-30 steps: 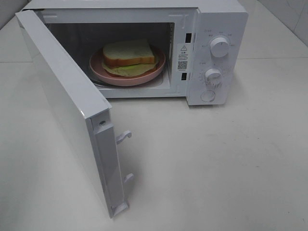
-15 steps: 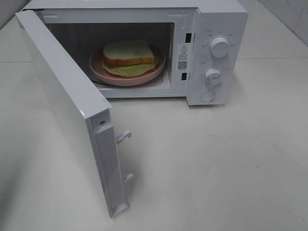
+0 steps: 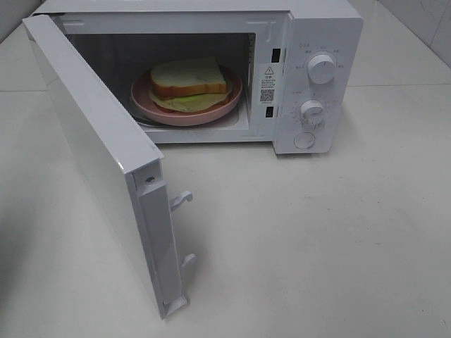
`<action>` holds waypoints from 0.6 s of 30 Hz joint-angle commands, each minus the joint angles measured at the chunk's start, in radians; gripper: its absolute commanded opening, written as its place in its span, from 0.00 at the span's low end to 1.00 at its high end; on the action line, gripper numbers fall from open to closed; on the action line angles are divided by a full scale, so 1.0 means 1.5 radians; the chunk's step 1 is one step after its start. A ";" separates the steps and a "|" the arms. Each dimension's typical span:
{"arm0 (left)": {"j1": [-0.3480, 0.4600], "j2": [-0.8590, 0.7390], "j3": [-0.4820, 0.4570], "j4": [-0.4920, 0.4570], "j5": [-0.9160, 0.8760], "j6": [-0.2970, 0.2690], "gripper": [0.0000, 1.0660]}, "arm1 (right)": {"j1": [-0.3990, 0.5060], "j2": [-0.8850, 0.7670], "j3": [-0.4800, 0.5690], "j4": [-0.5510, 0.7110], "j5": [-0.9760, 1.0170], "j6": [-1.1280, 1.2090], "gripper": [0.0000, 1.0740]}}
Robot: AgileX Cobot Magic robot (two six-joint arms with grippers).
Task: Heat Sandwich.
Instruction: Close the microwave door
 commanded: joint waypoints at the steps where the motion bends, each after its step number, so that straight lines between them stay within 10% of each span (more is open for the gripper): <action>1: 0.002 0.015 0.029 -0.005 -0.119 -0.001 0.00 | -0.005 -0.017 0.000 0.001 -0.004 -0.009 0.71; 13: -0.001 0.084 0.142 0.100 -0.418 -0.005 0.00 | -0.005 -0.017 0.000 0.001 -0.004 -0.008 0.71; 18: -0.001 0.137 0.150 0.238 -0.507 -0.073 0.00 | -0.005 -0.017 0.000 0.001 -0.004 -0.009 0.71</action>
